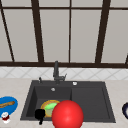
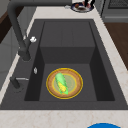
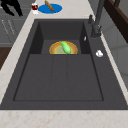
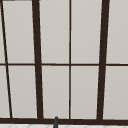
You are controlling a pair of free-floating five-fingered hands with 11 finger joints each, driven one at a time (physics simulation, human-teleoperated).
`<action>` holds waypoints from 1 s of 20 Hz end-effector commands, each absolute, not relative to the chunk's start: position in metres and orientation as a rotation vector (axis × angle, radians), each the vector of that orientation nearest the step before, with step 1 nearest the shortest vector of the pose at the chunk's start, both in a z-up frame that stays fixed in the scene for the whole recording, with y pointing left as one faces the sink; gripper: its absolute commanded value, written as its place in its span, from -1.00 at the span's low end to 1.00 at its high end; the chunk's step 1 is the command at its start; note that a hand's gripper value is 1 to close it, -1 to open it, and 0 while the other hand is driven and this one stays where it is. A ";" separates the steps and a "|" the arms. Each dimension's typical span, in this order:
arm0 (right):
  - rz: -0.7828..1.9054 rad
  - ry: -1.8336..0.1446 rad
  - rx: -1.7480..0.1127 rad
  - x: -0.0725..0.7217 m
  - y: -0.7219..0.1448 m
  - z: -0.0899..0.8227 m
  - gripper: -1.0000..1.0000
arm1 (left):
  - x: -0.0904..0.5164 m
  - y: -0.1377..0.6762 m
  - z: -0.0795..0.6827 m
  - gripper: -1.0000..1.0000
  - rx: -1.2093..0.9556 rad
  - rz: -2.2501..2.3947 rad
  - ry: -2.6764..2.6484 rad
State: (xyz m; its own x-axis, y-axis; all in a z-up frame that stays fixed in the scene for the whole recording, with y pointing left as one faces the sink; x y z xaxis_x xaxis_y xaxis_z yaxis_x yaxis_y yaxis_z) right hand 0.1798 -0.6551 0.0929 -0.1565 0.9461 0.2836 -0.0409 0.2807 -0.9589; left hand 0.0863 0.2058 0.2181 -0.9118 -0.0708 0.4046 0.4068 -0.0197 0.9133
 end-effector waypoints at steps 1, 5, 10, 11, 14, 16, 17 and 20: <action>1.117 -1.357 -0.832 0.196 -0.658 0.083 1.00 | 0.086 0.206 0.218 0.00 -0.351 -1.998 -1.930; 1.175 -1.277 -0.818 0.212 -0.660 0.075 1.00 | 0.086 0.206 0.218 0.00 -0.351 -1.998 -1.930; 1.241 -1.199 -0.777 0.225 -0.659 0.078 1.00 | 0.086 0.206 0.218 0.00 -0.351 -1.998 -1.930; 1.235 -1.216 -0.778 0.219 -0.662 0.073 1.00 | 0.086 0.206 0.218 0.00 -0.351 -1.998 -1.930; 1.213 -1.297 -0.836 0.208 -0.659 0.086 1.00 | 0.086 0.206 0.218 0.00 -0.351 -1.998 -1.930; 1.214 -1.292 -0.807 0.216 -0.657 0.091 -1.00 | 0.086 0.206 0.218 0.00 -0.351 -1.998 -1.930; 1.226 -1.279 -0.811 0.216 -0.656 0.093 -1.00 | 0.086 0.206 0.218 0.00 -0.351 -1.998 -1.930; 1.199 -1.326 -0.840 0.219 -0.657 0.117 -1.00 | 0.086 0.206 0.218 0.00 -0.351 -1.998 -1.930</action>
State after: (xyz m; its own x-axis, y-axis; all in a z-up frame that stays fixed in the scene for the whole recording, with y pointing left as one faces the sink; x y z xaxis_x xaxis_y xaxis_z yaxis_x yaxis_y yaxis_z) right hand 0.2177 -0.6560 0.1055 -0.1480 0.9535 0.2625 -0.1415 0.2423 -0.9598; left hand 0.0863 0.2058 0.2181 -0.9118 -0.0708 0.4046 0.4068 -0.0197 0.9133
